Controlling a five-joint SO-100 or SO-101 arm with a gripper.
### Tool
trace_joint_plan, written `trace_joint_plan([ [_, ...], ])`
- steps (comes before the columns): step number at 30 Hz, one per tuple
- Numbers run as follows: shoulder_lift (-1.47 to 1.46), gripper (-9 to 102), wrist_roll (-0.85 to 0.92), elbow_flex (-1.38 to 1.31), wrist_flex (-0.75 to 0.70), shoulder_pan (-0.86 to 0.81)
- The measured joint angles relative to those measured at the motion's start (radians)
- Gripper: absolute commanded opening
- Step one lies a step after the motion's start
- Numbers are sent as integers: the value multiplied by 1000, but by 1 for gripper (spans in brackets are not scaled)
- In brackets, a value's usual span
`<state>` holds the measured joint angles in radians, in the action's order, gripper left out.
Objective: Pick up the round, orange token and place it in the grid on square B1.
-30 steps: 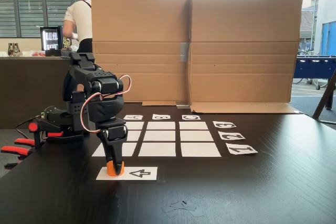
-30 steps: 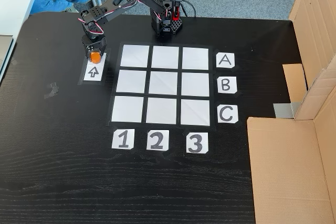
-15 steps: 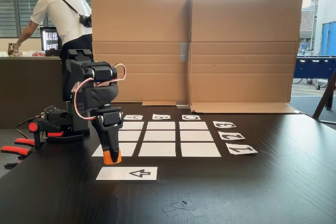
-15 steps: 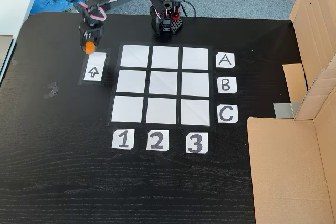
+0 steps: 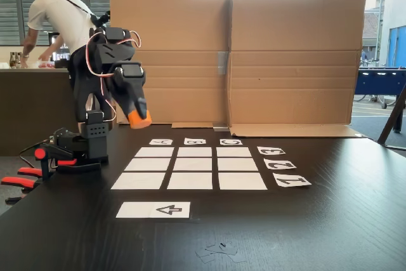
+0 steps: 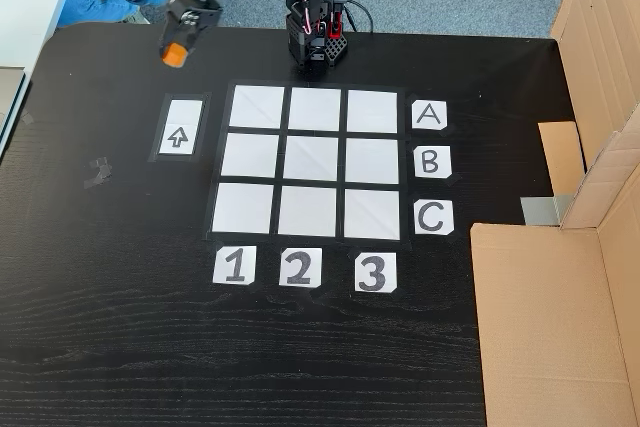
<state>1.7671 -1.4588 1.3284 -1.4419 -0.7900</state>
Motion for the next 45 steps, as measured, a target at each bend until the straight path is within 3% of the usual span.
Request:
trace_joint_plan([
  [16, 97, -1, -78, 221, 35, 307],
  [26, -40, -1, -120, 383, 158, 333],
  [45, -313, -1, -175, 382, 261, 359],
])
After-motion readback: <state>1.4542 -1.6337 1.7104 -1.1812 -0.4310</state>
